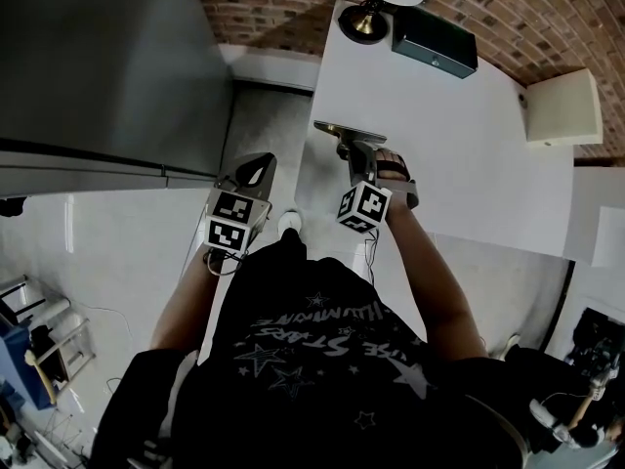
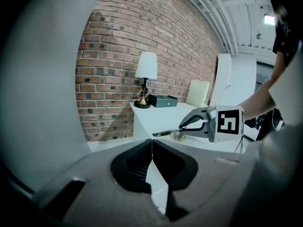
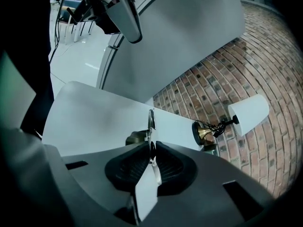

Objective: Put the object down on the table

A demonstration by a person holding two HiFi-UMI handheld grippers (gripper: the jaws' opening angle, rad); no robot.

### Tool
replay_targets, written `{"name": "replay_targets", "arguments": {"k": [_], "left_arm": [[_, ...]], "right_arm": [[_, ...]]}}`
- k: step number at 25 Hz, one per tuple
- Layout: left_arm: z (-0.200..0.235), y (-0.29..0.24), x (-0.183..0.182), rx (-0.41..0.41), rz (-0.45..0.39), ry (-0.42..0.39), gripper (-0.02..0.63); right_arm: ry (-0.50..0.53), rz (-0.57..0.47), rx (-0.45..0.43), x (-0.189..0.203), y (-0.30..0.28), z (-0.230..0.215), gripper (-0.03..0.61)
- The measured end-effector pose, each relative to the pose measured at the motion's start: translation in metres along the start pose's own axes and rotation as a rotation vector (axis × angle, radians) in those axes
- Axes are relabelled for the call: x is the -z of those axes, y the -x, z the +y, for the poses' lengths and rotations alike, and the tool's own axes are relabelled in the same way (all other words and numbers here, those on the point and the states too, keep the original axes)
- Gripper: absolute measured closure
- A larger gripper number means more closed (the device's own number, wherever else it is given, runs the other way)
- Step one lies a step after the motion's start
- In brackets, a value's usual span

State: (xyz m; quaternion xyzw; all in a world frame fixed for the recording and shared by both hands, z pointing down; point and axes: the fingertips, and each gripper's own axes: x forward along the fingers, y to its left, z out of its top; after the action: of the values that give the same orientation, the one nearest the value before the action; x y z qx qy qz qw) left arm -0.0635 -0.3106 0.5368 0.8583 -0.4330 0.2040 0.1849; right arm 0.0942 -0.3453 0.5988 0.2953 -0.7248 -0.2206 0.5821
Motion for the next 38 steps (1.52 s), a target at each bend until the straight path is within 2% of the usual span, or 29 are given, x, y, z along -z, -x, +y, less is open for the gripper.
{"name": "replay_targets", "arguments": {"k": [4,11,18,28,38], "left_arm": [[-0.005,0.004,0.001,-0.008,0.001,-0.010,0.594],[-0.014,0.020,-0.006,-0.052,-0.022,-0.025,0.594],[-0.043,0.039,-0.010,-0.065,-0.050,-0.056,0.594],[-0.119,0.071,-0.013,-0.012,-0.098,-0.088,0.594],[-0.192,0.126,0.007,-0.002,-0.139,-0.103,0.594]], "right_arm": [[-0.038,-0.003,-0.010,0.000,0.002,0.005,0.525],[-0.108,-0.062,0.032,-0.003,0.023,-0.001,0.492],[-0.169,-0.094,0.078,0.007,0.065,0.001,0.491],[-0.389,-0.107,0.163,0.045,0.151,0.011,0.519],[-0.498,-0.130,0.245,0.079,0.239,0.048,0.564]]}}
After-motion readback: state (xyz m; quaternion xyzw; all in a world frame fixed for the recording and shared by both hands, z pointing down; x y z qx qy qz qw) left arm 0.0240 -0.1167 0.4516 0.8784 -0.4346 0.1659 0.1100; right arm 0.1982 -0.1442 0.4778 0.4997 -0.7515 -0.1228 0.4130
